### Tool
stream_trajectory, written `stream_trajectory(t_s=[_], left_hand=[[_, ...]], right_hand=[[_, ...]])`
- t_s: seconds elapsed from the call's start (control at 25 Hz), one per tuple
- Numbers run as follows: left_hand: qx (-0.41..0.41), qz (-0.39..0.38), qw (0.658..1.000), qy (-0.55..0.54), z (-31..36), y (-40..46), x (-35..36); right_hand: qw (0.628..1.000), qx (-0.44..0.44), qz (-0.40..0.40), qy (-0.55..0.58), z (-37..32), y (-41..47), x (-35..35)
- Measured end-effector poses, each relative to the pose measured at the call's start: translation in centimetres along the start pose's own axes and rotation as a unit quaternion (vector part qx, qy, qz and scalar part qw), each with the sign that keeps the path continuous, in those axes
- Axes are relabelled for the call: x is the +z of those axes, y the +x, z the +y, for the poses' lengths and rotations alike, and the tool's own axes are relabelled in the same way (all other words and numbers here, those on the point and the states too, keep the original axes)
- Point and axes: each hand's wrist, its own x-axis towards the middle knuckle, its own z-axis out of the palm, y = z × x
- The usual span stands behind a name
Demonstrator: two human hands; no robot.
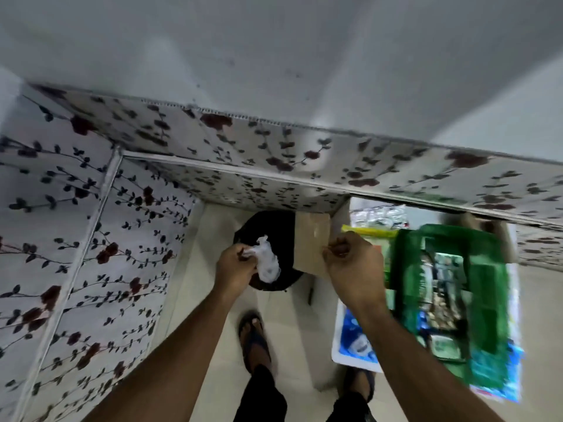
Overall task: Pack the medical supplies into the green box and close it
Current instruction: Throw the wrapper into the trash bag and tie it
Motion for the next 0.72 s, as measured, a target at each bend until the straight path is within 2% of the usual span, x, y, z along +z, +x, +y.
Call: stream_trajectory(t_s=[0.08, 0.16, 0.24, 0.36, 0.44, 0.56, 0.72], left_hand=[[-0.013, -0.011, 1.000, 0.003, -3.1, 5.4, 0.7], [-0.016, -0.016, 0.999, 0.024, -6.2, 10.3, 2.0], [-0.012, -0.024, 0.998, 0.056, -8.4, 13.7, 3.6], [-0.020, -0.061, 0.996, 0.067, -11.7, 17.6, 6.0], [-0.045, -0.092, 0.993, 0.055, -13.4, 19.2, 6.6], [-0.074, -0.091, 0.992, 0.046, -14.1, 19.2, 5.4], [-0.090, -0.075, 0.993, 0.029, -12.6, 15.3, 2.6]], right_hand=[[0.993, -0.001, -0.021, -0.112, 0.9, 2.1, 6.7], [0.978, 0.020, -0.075, -0.194, 2.9, 4.1, 12.9], [0.966, 0.033, -0.117, -0.227, 5.0, 5.9, 17.2], [0.958, 0.054, -0.140, -0.243, 8.2, 8.2, 22.0], [0.963, 0.064, -0.129, -0.228, 9.7, 9.2, 24.0], [0.968, 0.053, -0.127, -0.212, 10.8, 9.4, 25.0], [0.968, 0.047, -0.143, -0.203, 8.1, 7.0, 21.1]])
